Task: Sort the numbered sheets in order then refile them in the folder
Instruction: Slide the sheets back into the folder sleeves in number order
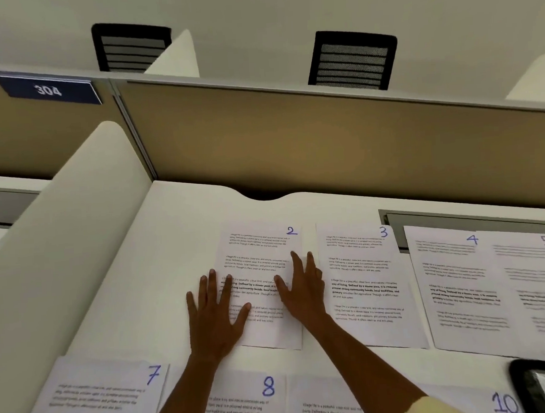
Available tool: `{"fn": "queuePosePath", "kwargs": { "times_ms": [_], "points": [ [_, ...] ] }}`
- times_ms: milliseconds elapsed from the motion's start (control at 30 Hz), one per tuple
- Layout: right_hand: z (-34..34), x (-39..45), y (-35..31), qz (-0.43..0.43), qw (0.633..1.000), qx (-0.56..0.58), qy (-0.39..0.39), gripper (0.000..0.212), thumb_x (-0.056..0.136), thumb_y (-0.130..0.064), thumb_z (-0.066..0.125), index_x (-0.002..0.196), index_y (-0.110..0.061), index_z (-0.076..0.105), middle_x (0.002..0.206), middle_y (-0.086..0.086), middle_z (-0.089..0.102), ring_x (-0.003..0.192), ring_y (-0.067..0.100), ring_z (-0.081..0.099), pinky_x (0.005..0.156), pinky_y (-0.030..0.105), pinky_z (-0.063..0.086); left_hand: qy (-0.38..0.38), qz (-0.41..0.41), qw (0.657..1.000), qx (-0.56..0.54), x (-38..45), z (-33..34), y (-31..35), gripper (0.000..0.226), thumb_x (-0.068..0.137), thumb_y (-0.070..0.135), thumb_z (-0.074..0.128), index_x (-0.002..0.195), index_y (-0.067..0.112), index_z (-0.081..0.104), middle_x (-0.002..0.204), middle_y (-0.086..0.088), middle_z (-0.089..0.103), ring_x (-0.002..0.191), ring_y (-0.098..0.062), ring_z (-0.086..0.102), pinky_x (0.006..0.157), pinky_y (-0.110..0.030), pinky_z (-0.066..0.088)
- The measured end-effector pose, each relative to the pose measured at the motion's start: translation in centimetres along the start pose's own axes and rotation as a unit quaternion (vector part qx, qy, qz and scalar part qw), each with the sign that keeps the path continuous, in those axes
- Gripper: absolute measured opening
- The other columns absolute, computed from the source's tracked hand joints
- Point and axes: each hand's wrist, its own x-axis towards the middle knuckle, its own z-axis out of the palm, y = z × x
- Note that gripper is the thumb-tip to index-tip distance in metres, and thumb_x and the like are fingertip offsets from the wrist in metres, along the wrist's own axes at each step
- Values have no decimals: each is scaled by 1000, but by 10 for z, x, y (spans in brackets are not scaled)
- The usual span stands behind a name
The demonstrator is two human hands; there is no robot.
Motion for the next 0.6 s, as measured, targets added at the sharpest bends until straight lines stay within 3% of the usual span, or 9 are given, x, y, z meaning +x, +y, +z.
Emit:
{"fn": "queuePosePath", "kwargs": {
  "times_ms": [233, 433, 500, 600],
  "points": [
    [2, 17, -10, 41, 997, 58, 28, 68, 99, -38, 54, 156, -26, 20, 165, 11, 5, 148, 34, 15, 119, 48, 17, 5, 2, 1000, 17, -1, 0, 2, 80, 90, 69, 30, 155, 23, 21, 164, -9, 4, 151, -27, 4, 119, -57, 12],
    [4, 28, -15, 52, 979, 177, 81, 63, 96, -26, 62, 151, -18, 32, 157, 9, 32, 144, 27, 30, 118, 40, 22, -2, -1, 1000, 20, 0, 0, 1, 80, 90, 70, 30, 155, 25, 20, 165, -7, 1, 151, -25, 0, 120, -56, 9],
    [1, 29, -17, 63, 968, 220, 106, 64, 93, -22, 67, 148, -15, 36, 147, 10, 45, 135, 26, 43, 114, 38, 33, -3, 0, 1000, 15, 0, 0, 1, 80, 90, 70, 29, 155, 25, 21, 164, -7, 2, 151, -25, 1, 120, -56, 9],
    [-10, 28, -19, 94, 948, 289, 94, 69, 89, -19, 73, 147, -16, 36, 126, 14, 62, 109, 24, 62, 93, 32, 52, -6, 0, 1000, 11, -1, -1, 1, 80, 90, 71, 27, 155, 26, 20, 165, -7, 2, 151, -25, 1, 120, -56, 8]
  ]
}}
